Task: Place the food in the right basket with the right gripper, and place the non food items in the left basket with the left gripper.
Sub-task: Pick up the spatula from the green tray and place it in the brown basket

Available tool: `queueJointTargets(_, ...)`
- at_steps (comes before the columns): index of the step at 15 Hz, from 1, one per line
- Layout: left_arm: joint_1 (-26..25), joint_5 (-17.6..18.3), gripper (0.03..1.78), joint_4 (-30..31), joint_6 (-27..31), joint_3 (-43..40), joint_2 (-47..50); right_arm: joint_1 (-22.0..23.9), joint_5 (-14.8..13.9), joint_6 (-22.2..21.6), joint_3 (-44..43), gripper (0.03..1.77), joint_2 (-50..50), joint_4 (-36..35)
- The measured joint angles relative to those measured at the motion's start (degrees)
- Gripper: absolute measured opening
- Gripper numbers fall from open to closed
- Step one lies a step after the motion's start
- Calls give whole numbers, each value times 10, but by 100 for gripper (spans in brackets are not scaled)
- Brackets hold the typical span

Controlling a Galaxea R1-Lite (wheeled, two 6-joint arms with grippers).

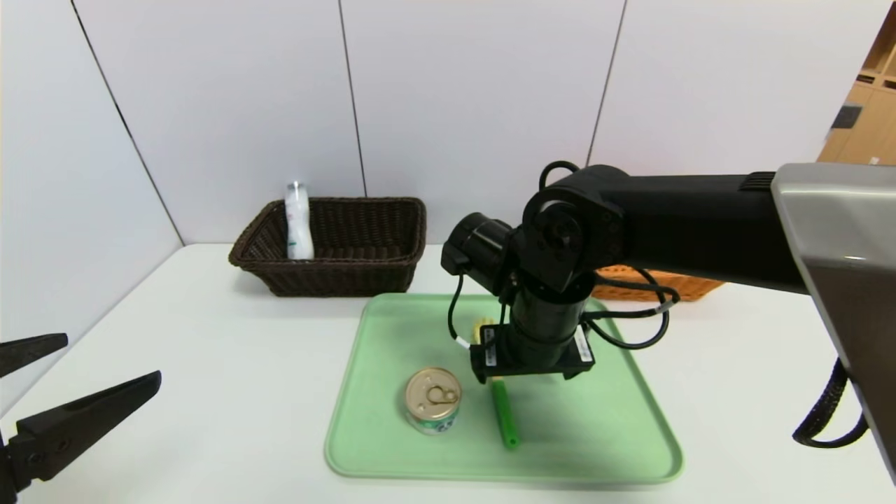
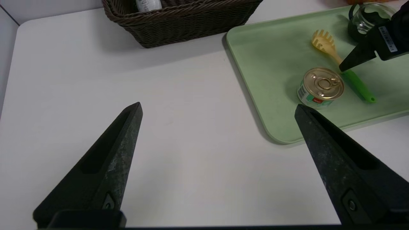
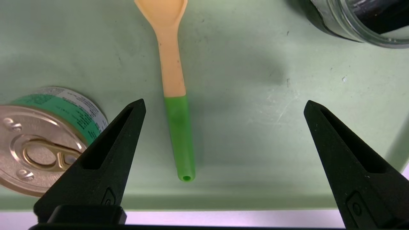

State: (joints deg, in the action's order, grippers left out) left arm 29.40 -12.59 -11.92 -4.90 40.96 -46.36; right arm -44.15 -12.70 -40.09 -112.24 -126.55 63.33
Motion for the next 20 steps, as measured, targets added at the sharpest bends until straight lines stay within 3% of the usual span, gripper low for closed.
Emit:
queueJointTargets(5, 0, 0, 169, -2, 7, 31, -29, 19, 19, 17, 0, 171, -2, -2)
queueJointTargets(8, 1, -1, 169, -3, 7, 39, -43, 33, 54, 32, 0, 171, -3, -17)
queueJointTargets(12, 1, -1, 169, -1, 7, 45, -58, 35, 58, 55, -1, 171, -7, -32)
queueJointTargets(20, 2, 0, 169, -1, 7, 46, -62, 26, 56, 58, -1, 171, -21, -18)
